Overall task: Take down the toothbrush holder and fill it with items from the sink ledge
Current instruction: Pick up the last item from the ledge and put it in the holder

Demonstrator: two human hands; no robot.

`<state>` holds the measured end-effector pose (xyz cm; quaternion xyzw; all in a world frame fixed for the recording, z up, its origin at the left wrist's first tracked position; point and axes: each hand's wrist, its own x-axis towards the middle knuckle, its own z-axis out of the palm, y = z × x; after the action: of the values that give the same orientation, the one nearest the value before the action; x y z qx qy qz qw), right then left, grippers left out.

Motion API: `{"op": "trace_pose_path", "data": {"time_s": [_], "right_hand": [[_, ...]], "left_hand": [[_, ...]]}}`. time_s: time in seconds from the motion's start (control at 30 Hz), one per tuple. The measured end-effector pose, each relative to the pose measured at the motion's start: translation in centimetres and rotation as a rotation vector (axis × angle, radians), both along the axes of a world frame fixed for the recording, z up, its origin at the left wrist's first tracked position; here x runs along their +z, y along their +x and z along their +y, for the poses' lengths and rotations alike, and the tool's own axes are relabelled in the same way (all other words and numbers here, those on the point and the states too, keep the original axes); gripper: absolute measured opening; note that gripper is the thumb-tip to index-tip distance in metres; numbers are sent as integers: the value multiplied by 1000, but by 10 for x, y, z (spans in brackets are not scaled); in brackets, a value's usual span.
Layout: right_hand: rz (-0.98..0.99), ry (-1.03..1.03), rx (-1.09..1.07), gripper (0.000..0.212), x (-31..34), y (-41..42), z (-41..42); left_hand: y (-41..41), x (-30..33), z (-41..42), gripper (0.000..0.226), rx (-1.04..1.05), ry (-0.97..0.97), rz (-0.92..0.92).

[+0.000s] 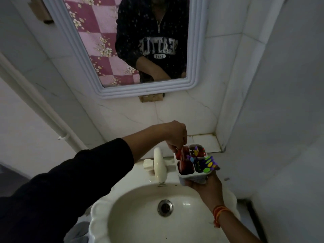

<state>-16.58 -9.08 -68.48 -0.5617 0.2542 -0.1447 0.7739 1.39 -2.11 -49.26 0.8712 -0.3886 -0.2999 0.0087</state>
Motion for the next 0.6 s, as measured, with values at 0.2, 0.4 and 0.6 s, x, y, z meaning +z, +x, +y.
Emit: {"op": "trace_pose_path", "data": {"time_s": [0.2,0.4,0.6], "right_hand": [[-16,-201,-12,84,-4,2,-2],[114,-337,-32,77,-21,8,-10],[162,-449,-71,57,1,2,-24]], "left_hand": [[3,-2,1,33,162,-37,107],[2,-27,3,27,172,100,70],[7,-38,-12,32,254,-120,94]]}}
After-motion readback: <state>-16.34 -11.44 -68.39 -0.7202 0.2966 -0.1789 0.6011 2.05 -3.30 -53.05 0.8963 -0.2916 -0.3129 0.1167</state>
